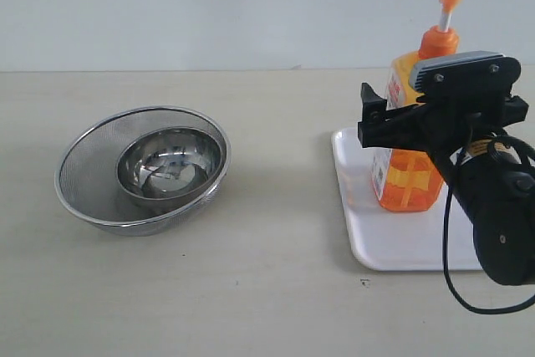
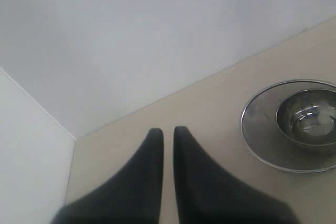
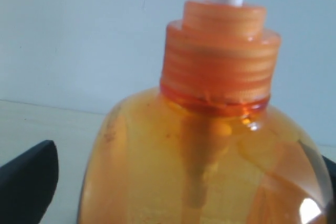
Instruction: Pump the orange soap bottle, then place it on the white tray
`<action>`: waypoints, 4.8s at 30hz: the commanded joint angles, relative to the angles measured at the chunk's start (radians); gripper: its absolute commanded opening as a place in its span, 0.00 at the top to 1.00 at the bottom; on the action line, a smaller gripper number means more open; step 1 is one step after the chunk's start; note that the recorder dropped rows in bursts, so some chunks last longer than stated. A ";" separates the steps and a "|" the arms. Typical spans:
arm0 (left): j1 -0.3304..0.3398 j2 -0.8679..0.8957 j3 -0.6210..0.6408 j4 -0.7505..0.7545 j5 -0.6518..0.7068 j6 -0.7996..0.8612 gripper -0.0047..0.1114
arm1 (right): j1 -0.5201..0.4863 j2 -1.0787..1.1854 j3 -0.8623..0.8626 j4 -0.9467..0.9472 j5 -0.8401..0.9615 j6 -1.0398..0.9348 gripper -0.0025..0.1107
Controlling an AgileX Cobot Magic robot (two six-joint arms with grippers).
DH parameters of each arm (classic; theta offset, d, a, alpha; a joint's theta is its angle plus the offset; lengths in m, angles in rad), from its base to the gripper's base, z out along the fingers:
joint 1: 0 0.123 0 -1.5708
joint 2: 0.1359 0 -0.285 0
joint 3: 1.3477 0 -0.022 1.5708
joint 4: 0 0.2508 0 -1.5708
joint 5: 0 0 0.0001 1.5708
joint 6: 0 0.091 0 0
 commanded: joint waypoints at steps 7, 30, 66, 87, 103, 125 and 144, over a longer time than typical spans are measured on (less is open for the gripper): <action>0.002 -0.006 0.007 0.000 -0.013 -0.010 0.92 | -0.002 -0.011 -0.002 0.039 -0.025 -0.056 0.05; 0.002 -0.006 0.007 0.000 -0.013 -0.010 0.92 | -0.002 -0.174 -0.002 0.038 0.081 -0.147 0.05; 0.002 -0.006 0.007 0.000 -0.013 -0.010 0.92 | -0.002 -0.533 -0.002 -0.100 0.245 -0.250 0.05; 0.002 -0.006 0.007 0.000 -0.013 -0.010 0.92 | -0.002 -0.650 -0.002 -0.103 0.197 -0.144 0.05; 0.002 -0.006 0.007 0.000 -0.013 -0.010 0.92 | -0.002 -0.650 -0.004 -0.101 0.171 -0.068 0.57; 0.002 -0.006 0.007 0.000 -0.013 -0.010 0.92 | -0.002 -0.650 -0.004 -0.040 0.070 -0.255 0.98; 0.002 -0.006 0.007 0.000 -0.013 -0.010 0.92 | -0.002 -0.650 -0.004 -0.040 -0.015 -0.253 0.98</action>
